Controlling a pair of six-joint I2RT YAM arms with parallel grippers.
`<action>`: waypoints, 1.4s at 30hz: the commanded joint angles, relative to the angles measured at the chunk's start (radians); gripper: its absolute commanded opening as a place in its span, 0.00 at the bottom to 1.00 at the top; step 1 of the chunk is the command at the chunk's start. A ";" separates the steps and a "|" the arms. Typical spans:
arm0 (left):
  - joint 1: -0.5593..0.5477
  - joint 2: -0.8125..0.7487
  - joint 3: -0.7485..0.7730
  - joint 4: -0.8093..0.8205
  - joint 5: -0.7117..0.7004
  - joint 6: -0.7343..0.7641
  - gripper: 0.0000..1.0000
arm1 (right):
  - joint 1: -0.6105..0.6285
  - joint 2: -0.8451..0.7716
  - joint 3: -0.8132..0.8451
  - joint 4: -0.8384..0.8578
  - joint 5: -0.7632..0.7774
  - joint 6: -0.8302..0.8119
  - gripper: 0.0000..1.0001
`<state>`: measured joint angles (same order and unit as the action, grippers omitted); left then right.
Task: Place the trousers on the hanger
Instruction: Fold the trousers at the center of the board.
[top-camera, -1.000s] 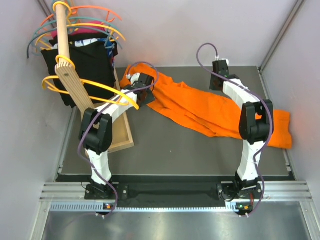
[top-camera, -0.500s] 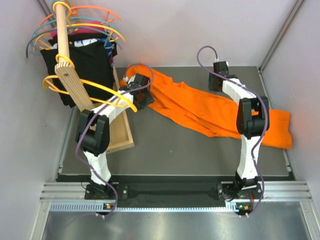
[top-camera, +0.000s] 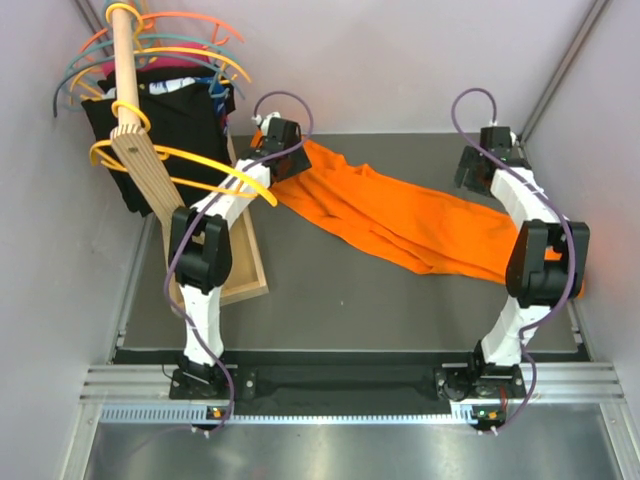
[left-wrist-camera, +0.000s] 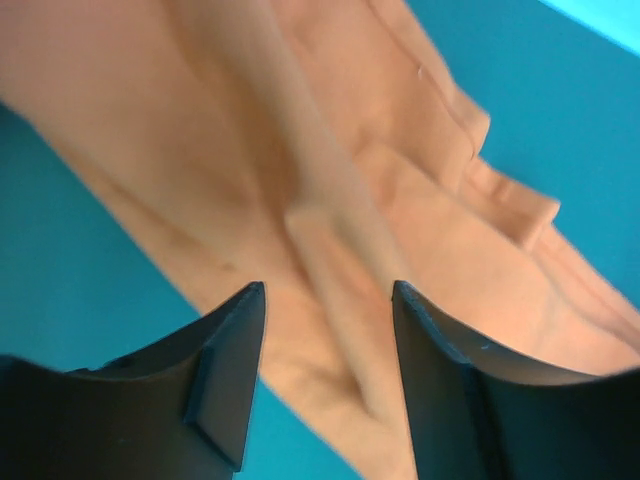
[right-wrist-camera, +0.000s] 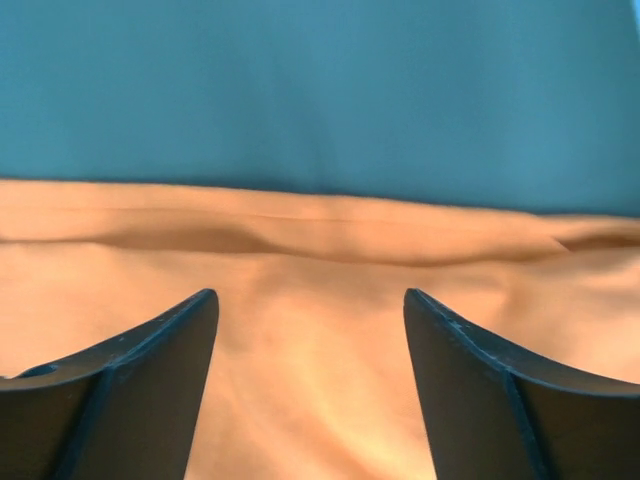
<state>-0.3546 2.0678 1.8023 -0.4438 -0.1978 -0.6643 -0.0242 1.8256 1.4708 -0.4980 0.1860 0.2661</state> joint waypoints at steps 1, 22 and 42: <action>0.011 0.058 0.063 0.076 -0.016 0.019 0.55 | -0.029 -0.051 -0.023 -0.004 -0.034 0.050 0.71; 0.045 0.161 -0.023 0.079 -0.135 -0.067 0.03 | 0.346 -0.164 -0.090 0.013 -0.333 0.105 0.67; 0.149 0.124 -0.083 -0.200 -0.329 -0.089 0.00 | 0.377 -0.172 -0.121 0.013 -0.318 0.097 0.71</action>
<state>-0.2111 2.2280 1.7260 -0.6025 -0.5354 -0.7887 0.3450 1.6955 1.3533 -0.5098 -0.1360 0.3676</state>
